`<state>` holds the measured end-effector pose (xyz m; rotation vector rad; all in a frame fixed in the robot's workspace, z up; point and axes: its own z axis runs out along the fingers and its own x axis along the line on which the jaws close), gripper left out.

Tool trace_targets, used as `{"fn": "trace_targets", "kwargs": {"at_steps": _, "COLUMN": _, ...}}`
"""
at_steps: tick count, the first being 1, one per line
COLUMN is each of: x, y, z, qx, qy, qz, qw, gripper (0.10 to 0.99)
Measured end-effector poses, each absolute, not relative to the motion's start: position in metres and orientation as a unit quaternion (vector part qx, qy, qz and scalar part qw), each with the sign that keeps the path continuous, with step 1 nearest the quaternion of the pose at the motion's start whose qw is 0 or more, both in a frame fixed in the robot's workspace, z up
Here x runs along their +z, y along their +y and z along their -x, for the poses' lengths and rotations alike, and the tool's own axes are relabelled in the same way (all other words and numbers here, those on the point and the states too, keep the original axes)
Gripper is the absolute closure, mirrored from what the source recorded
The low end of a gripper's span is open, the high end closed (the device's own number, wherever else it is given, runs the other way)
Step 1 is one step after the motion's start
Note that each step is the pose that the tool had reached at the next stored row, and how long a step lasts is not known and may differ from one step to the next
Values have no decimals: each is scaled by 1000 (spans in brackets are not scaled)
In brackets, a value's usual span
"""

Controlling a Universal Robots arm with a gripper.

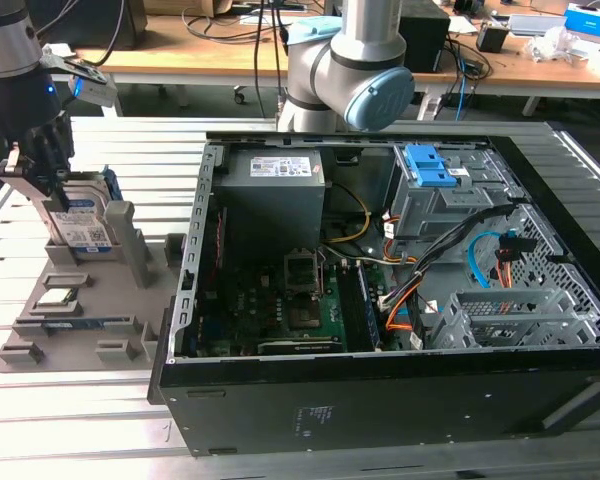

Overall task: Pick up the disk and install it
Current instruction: 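Pick up the disk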

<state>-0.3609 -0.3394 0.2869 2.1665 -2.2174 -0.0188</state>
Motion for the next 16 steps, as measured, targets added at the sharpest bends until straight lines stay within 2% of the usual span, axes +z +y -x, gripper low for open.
{"fn": "trace_targets", "kwargs": {"at_steps": 16, "x": 323, "y": -339, "z": 361, "qx": -6, "qy": -715, "qz": -699, "qw": 21, "gripper": 722}}
